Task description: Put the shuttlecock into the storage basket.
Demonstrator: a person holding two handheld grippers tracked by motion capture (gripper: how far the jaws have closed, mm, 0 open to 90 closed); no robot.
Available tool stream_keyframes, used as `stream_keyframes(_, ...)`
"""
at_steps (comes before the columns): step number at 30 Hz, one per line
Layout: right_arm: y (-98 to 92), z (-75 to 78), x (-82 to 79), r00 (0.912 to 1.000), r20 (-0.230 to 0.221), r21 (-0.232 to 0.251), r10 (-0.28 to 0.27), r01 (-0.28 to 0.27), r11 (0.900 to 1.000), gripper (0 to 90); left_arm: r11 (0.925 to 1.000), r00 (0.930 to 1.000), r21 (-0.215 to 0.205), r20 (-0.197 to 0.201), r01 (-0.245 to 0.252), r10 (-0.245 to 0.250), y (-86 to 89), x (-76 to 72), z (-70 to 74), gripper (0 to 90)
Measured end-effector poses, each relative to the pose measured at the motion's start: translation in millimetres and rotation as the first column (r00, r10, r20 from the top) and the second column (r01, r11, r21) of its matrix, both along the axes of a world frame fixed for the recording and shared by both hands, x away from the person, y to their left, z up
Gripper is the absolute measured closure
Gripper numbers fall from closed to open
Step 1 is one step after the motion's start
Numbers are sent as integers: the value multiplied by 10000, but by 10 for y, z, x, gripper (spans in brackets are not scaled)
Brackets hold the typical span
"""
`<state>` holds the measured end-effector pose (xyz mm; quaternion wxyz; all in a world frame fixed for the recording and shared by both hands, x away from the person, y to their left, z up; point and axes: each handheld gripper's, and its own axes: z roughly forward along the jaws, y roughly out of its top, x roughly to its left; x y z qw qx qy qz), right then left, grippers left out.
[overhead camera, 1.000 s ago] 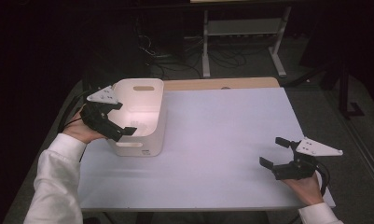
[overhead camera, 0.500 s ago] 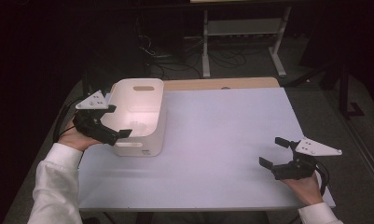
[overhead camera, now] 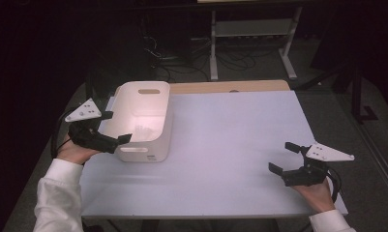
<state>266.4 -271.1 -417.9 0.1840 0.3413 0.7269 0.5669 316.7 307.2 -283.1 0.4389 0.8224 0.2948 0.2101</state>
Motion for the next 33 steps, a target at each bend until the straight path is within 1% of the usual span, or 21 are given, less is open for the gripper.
stream_keyframes(1, 0, 0, 0, 10000, 0, 0, 0, 0, 10000, 0, 10000, 10000, 0, 0, 0, 0, 0, 0, 0, 0)
stream_keyframes(2, 0, 0, 0, 10000, -1, -3, -2, 2, 10000, 0, 9999, 10000, -166, -17, -47, 47, 12, -13, -14, 0)
stream_keyframes(3, 0, 0, 0, 10000, -1, -1, -2, 2, 10000, 0, 9999, 9999, -130, 93, -38, 40, 22, -12, -18, 0)
stream_keyframes(6, 2, 2, -2, 10000, -12, 32, -7, 7, 10000, 0, 9996, 9997, -249, 181, -159, 164, 39, -23, -27, 0)
stream_keyframes(7, 0, 3, -2, 10000, 7, 35, -4, 4, 10000, 0, 9984, 9993, -511, 258, -256, 269, 57, -37, -36, 0)
stream_keyframes(8, 0, 3, -2, 10000, 7, 35, -4, 4, 10000, 0, 9984, 9993, -511, 258, -256, 269, 57, -37, -36, 0)
stream_keyframes(10, -2, 3, -2, 10000, 14, 30, -8, 8, 10000, 0, 9971, 9992, -690, 218, -321, 337, 68, -63, -71, 0)
stream_keyframes(11, -2, 4, -1, 10000, 28, 26, -8, 8, 10000, 0, 9979, 9992, -602, 305, -231, 250, 79, -63, -84, 0)
stream_keyframes(12, -1, 4, -2, 10000, 2, 28, -10, 10, 10000, 0, 9979, 9992, -602, 305, -231, 250, 79, -63, -84, 0)
stream_keyframes(13, -1, 4, -1, 10000, 13, 28, -3, 3, 10000, 0, 9969, 9992, -720, 230, -322, 339, 77, -78, -104, 0)
stream_keyframes(15, 1, 4, -2, 10000, 12, 20, 11, -11, 10000, 0, 9948, 9987, -948, 315, -379, 410, 93, -101, -154, 0)
stream_keyframes(16, 1, 4, -2, 10000, 12, 20, 11, -11, 10000, 0, 9948, 9987, -948, 315, -379, 410, 93, -101, -154, 0)
stream_keyframes(18, 1, 3, -3, 10000, -14, 27, 0, 1, 10000, 0, 9931, 9982, -1093, 381, -428, 472, 105, -124, -189, 0)
stream_keyframes(20, 1, 2, -3, 10000, -13, 26, -3, 3, 10000, 0, 9931, 9979, -1094, 429, -427, 477, 108, -132, -196, 0)
stream_keyframes(22, -1, 1, 0, 10000, 2, -12, -3, 3, 10000, 0, 9916, 9975, -1226, 517, -424, 490, 107, -152, -207, 0)
stream_keyframes(23, 1, -1, 0, 10000, 1, -8, -11, 11, 10000, 0, 9900, 9959, -1334, 704, -468, 565, 106, -170, -216, 0)
stream_keyframes(25, 2, -1, 1, 10000, -9, -21, 2, -2, 10000, 0, 9864, 9946, -1563, 815, -516, 650, 104, -189, -225, 0)
stream_keyframes(28, 2, -1, 1, 10000, 10, -31, 10, -10, 10000, 0, 9847, 9939, -1664, 876, -510, 663, 111, -202, -234, 0)
stream_keyframes(29, 2, -1, -1, 10000, -1, -18, 9, -9, 10000, 0, 9836, 9933, -1742, 970, -456, 633, 114, -201, -246, 0)
stream_keyframes(31, 1, -1, -2, 10000, 1, -8, -4, 4, 10000, 0, 9834, 9926, -1762, 1042, -431, 622, 126, -211, -275, 0)
stream_keyframes(33, 0, -1, -2, 10000, -14, -7, -11, 11, 10000, 0, 9809, 9932, -1895, 977, -434, 628, 131, -225, -306, 0)
